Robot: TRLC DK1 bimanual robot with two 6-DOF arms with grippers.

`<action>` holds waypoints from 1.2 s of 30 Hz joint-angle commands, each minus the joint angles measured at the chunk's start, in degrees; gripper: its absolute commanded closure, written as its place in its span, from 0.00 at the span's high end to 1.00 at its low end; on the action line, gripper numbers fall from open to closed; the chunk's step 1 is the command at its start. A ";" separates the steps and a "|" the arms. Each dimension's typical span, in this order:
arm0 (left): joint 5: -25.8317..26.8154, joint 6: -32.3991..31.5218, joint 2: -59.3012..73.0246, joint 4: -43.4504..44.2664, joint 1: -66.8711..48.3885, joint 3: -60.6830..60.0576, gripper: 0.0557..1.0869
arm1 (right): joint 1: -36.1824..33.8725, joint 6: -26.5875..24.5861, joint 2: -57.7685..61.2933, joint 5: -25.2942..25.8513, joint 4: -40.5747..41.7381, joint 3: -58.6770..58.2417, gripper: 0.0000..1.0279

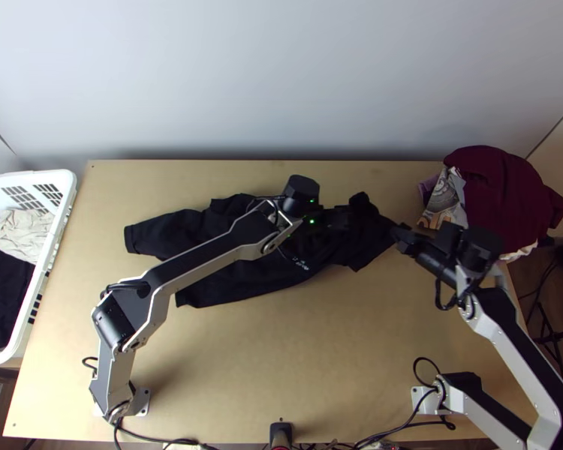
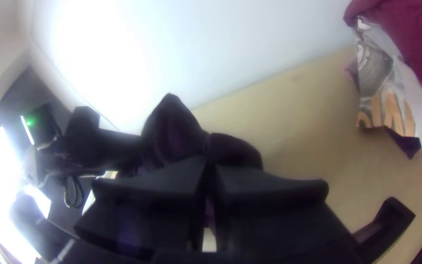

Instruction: Fold the t-shirt

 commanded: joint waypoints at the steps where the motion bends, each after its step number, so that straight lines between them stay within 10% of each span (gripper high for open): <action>1: 0.62 1.36 -0.03 -6.21 5.50 -2.30 0.96 | -5.24 -4.78 -5.15 -0.31 -8.63 3.36 0.03; 20: 7.74 35.11 -36.07 -25.98 14.55 -31.92 0.96 | -2.17 -1.62 1.88 2.68 -10.39 18.13 0.03; 36: -3.86 61.39 -49.69 -30.73 0.49 -52.31 0.96 | 0.12 3.13 6.45 2.68 -10.48 20.50 0.03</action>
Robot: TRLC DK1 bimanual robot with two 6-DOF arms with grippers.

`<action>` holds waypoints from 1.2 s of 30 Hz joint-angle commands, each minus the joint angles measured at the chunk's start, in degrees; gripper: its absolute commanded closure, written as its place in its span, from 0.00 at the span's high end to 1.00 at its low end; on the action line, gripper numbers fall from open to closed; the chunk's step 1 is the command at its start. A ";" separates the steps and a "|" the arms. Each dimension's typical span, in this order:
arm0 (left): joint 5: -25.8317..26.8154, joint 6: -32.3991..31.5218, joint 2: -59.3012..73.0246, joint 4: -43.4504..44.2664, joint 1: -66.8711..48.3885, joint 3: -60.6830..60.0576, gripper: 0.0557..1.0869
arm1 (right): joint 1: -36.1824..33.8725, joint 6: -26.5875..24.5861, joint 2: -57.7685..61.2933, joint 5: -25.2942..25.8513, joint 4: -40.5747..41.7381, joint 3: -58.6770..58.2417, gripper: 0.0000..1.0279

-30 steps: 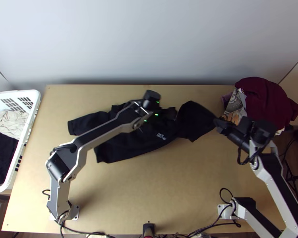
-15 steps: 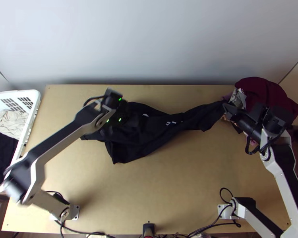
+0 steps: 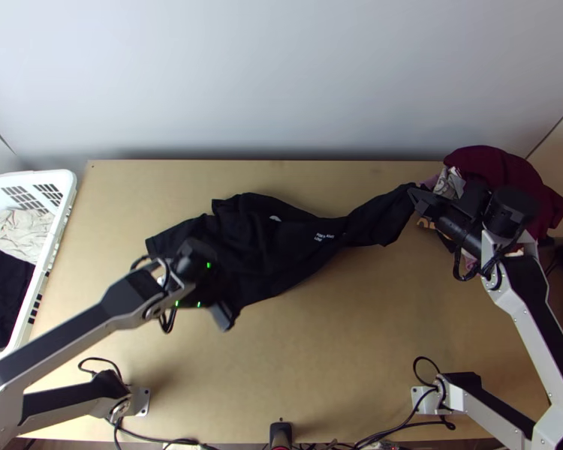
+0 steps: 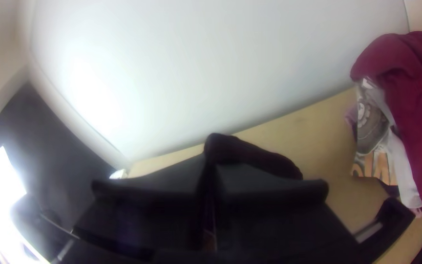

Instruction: Fold the t-shirt

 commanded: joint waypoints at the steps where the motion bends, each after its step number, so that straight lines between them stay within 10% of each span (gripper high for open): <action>1: -4.28 11.50 -4.19 -2.99 -3.90 -5.98 0.96 | 0.71 1.51 1.38 0.06 -0.14 0.87 0.03; 13: -9.03 17.13 -3.04 -2.29 1.55 -10.72 0.96 | 2.47 3.10 1.29 0.15 0.12 -0.62 0.03; 28: -5.07 -5.20 13.57 5.18 10.95 -4.84 0.96 | 4.05 1.69 0.76 2.08 2.94 -3.70 0.03; 36: 6.97 -16.27 14.97 3.51 13.15 -1.41 0.96 | 4.40 0.02 1.47 3.05 4.61 -5.02 0.03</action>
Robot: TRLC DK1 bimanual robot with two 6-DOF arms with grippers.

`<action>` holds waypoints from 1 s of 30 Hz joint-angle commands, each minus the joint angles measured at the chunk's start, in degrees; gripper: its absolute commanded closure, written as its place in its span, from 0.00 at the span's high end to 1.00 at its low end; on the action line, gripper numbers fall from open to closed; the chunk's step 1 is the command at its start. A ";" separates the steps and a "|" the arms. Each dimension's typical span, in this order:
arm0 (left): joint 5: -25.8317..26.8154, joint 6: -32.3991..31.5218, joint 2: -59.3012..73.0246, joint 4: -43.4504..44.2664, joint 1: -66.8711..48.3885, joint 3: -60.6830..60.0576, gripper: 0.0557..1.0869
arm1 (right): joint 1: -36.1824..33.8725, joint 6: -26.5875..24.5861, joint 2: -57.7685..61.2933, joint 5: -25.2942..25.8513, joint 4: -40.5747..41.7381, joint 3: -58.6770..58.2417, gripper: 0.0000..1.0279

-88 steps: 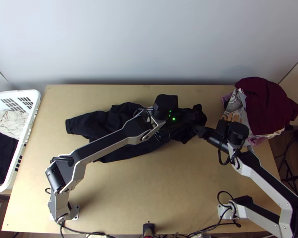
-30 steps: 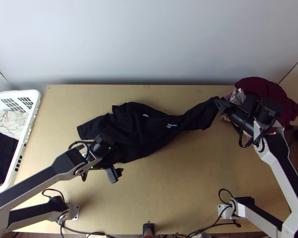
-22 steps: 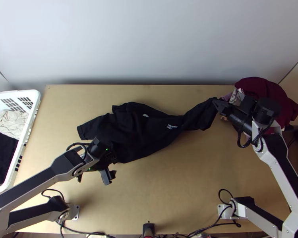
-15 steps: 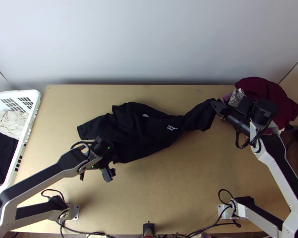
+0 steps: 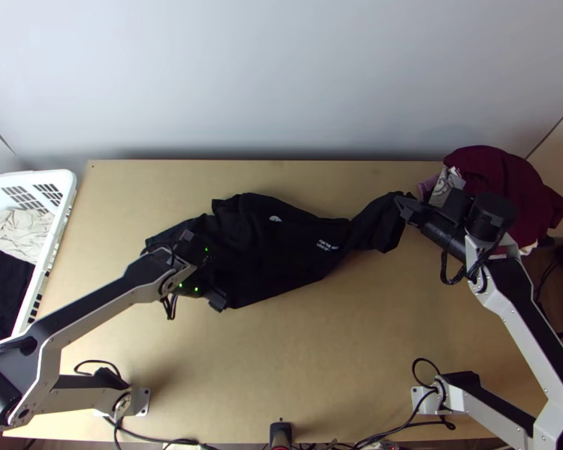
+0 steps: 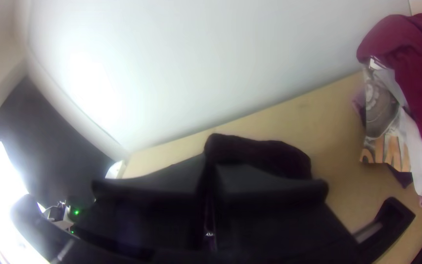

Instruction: Fold the t-shirt

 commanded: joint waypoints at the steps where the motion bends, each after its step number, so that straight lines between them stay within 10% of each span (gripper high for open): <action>1: 6.75 -8.87 3.59 -0.60 1.43 2.35 0.96 | 0.80 -1.07 0.53 0.95 1.87 -1.32 0.03; 17: 6.32 -13.00 2.80 -3.06 -4.11 0.33 0.95 | 0.97 -2.04 1.85 2.27 1.96 -0.27 0.03; 19: 6.32 -13.26 2.62 -2.62 -3.40 -0.37 0.79 | 1.06 -2.04 1.93 2.71 2.05 -0.36 0.03; 22: 6.14 -16.60 1.66 -0.33 -2.70 -0.37 0.11 | 1.06 -1.95 2.29 2.97 2.58 -0.53 0.03; 30: 7.37 -19.59 -2.39 -4.02 -2.35 4.90 0.04 | 0.97 -1.95 2.99 3.32 3.98 -1.41 0.03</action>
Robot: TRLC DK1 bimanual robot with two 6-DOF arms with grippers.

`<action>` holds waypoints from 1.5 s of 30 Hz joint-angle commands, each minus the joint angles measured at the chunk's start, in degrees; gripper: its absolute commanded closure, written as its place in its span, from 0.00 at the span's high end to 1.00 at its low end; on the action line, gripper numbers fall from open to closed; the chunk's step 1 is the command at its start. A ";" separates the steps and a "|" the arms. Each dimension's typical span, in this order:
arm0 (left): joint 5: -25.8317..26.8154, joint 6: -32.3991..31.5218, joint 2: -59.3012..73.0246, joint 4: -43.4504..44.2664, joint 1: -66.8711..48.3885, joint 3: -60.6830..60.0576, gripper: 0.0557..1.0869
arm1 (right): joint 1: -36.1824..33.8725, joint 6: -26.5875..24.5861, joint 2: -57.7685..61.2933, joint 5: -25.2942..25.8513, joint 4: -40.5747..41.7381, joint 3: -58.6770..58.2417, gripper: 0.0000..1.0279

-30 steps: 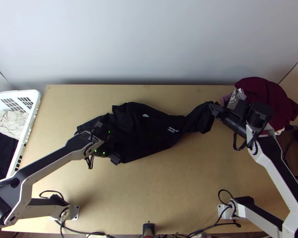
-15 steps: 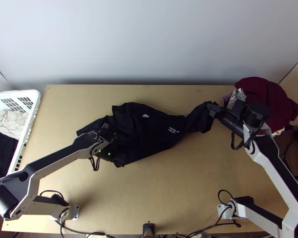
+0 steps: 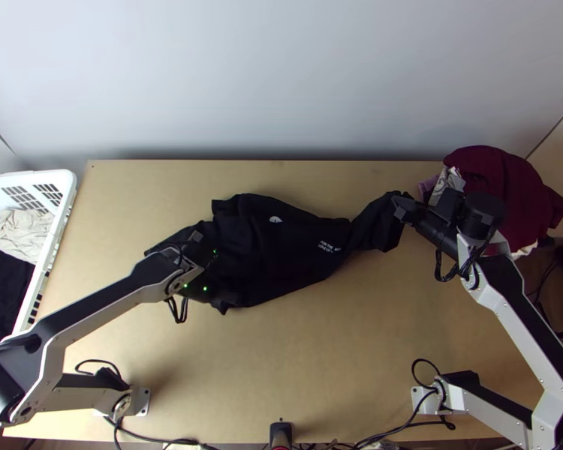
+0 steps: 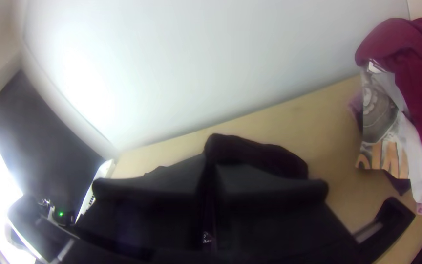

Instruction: Fold the t-shirt

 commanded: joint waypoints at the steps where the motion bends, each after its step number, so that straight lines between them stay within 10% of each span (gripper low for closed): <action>1: 0.73 -2.85 -3.48 -2.02 0.98 3.05 0.04 | -0.06 0.04 0.72 0.42 1.45 -0.52 0.03; 18: 5.03 -6.10 -3.83 -17.04 26.20 41.45 0.04 | -2.52 -3.30 0.01 6.66 -6.72 14.25 0.03; 31: 7.14 -27.90 -5.24 -2.89 44.40 52.88 0.04 | -9.55 -1.99 8.89 14.65 -14.63 46.95 0.03; 45: 8.72 -30.10 -10.43 4.05 38.86 47.78 0.04 | -1.99 -2.07 11.44 18.79 -17.80 56.79 0.03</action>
